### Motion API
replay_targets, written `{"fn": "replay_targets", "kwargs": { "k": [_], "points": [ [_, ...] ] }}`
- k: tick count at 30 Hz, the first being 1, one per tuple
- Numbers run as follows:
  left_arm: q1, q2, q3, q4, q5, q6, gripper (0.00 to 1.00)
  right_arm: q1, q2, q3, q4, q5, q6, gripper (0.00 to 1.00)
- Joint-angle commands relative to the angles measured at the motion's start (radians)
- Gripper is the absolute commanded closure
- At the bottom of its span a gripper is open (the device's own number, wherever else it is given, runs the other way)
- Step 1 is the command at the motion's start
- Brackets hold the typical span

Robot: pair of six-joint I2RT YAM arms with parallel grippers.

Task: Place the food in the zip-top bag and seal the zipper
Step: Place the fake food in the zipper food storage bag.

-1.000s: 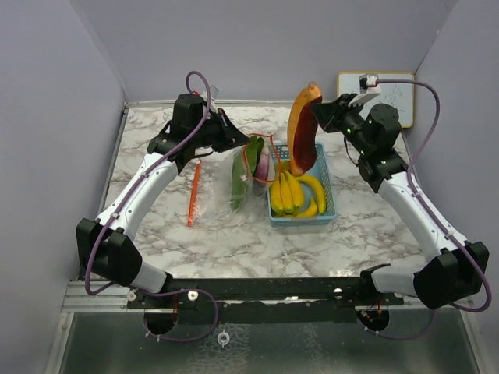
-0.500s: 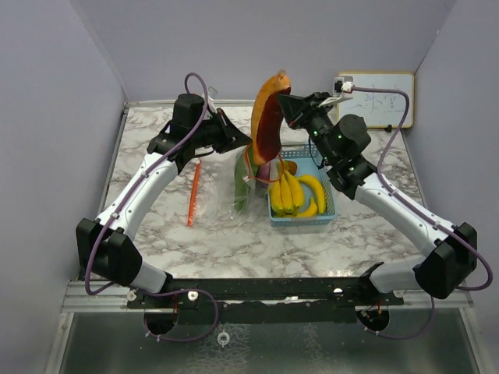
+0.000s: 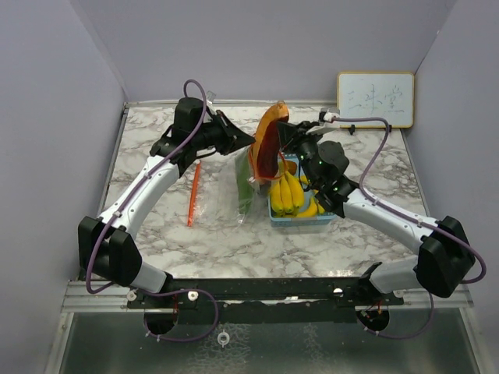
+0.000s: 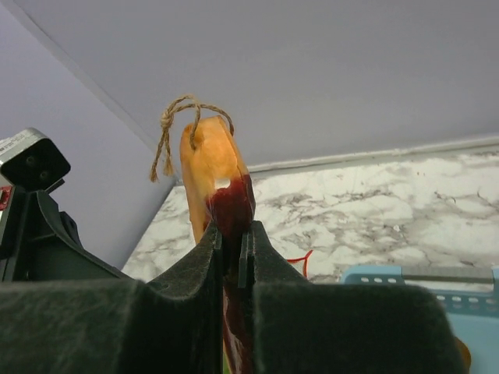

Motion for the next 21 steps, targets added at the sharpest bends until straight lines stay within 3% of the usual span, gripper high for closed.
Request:
{"fn": "replay_targets", "kwargs": {
  "k": [1,9,15,18,21],
  "points": [
    [0.001,-0.026,-0.078,0.130,0.023,-0.088,1.00,0.011,-0.003,-0.074,0.074,0.090,0.123,0.98],
    [0.001,-0.034,-0.187,0.204,0.023,-0.129,1.00,0.011,0.001,-0.077,-0.062,0.135,0.386,0.98],
    [-0.003,-0.048,-0.196,0.172,0.017,-0.124,1.00,0.011,0.073,-0.024,0.037,0.261,0.315,0.98],
    [-0.004,-0.062,-0.204,0.158,0.010,-0.119,1.00,0.011,0.089,-0.014,0.050,0.213,0.325,0.98],
    [-0.003,-0.063,-0.204,0.161,0.007,-0.117,1.00,0.022,0.100,-0.040,-0.009,0.118,0.448,0.98]
  ]
}}
